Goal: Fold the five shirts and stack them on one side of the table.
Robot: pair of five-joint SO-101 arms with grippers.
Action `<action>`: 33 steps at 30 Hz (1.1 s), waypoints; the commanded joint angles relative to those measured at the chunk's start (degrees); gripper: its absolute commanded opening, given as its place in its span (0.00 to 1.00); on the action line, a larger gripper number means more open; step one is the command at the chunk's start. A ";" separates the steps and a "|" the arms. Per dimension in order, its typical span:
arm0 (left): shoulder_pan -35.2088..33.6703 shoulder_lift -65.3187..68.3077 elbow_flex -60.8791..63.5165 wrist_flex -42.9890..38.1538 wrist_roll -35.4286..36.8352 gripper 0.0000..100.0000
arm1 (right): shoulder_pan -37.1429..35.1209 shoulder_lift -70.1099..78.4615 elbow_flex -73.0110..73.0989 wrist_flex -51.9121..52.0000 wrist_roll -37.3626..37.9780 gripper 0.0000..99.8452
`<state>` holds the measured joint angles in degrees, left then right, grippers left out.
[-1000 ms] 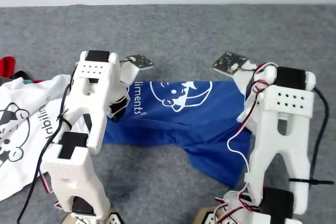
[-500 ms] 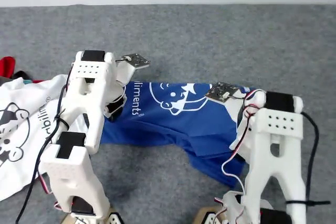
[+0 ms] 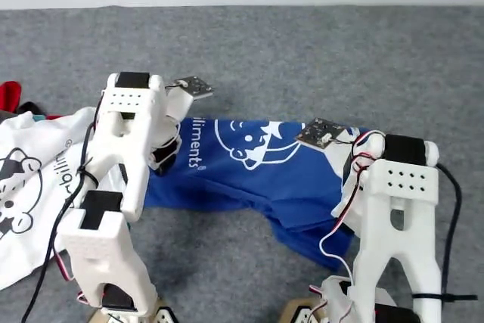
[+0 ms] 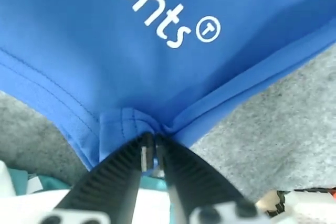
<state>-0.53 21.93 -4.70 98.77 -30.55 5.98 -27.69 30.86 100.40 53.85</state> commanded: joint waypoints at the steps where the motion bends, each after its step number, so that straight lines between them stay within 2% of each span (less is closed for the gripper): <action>1: 0.18 -4.22 -0.04 1.76 0.62 0.10 | 0.13 -1.89 -0.44 2.59 -0.53 0.10; 4: 0.09 -7.03 -0.04 1.76 0.62 0.13 | 0.48 -1.89 -0.44 2.59 -0.53 0.23; 6: 0.09 -9.93 -0.04 1.76 0.62 0.14 | 1.19 -1.98 -0.79 2.59 -0.53 0.27; 12: 0.18 -18.11 -0.31 1.58 0.62 0.17 | 1.01 -1.98 -2.64 2.42 -0.53 0.23; 16: -0.09 -18.55 -0.48 -1.14 5.63 0.17 | 0.66 -1.27 -8.44 0.48 -0.62 0.18; 22: 0.70 -13.54 -0.13 -9.41 8.53 0.01 | -1.45 3.56 -10.11 -15.16 -1.32 0.01; 29: 1.93 -1.32 -0.48 -16.70 8.62 0.01 | -2.51 17.54 -10.46 -34.59 -10.02 0.01; 33: 1.76 0.44 -1.36 -16.09 8.62 0.01 | -1.98 21.32 -11.16 -36.18 -13.98 0.01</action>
<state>1.23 22.90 -4.62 82.77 -22.29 4.31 -6.68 24.09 65.49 42.86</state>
